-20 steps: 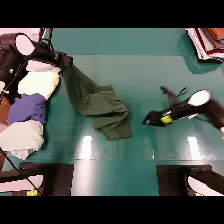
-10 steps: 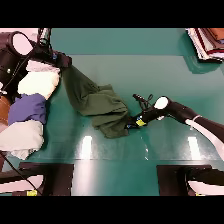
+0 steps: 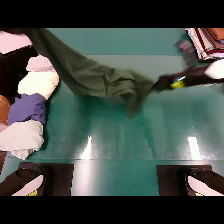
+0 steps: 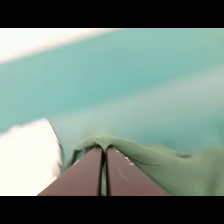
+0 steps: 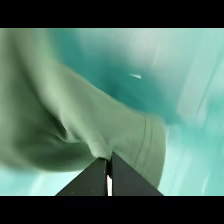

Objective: Fold the shirts.

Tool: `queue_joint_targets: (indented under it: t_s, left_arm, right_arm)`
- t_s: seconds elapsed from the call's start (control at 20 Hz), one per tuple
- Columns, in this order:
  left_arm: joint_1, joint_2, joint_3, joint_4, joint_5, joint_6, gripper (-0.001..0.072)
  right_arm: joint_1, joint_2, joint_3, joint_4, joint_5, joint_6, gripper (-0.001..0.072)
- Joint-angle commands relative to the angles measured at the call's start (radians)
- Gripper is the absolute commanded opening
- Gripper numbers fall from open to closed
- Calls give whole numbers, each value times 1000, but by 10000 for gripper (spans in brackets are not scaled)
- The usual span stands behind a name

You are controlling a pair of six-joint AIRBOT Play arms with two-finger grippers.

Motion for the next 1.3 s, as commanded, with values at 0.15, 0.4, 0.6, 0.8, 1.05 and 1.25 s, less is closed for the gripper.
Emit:
queue_joint_targets:
  t_s: [0.15, 0.4, 0.6, 0.8, 1.05, 1.25]
  left_arm:
    - [0, 220, 169, -10, 13, 0, 23]
    - [0, 238, 249, -90, 5, 1, 23]
    - [0, 186, 220, -93, -56, 1, 23]
    - [0, 44, 66, -69, -94, 8, 23]
    - [0, -248, -174, -7, -34, 7, 24]
    - [1, -472, -188, 20, 130, -3, 24]
  right_arm:
    - [-160, 296, 301, -51, 34, 5, 14]
    - [-258, 367, 455, -52, 87, 4, 15]
    - [-377, 277, 590, -48, 246, 4, 14]
    - [-367, 93, 541, -49, 396, 32, 14]
    - [-287, -156, 279, -51, 333, 39, 14]
    - [-229, -332, 249, -48, 112, 37, 15]
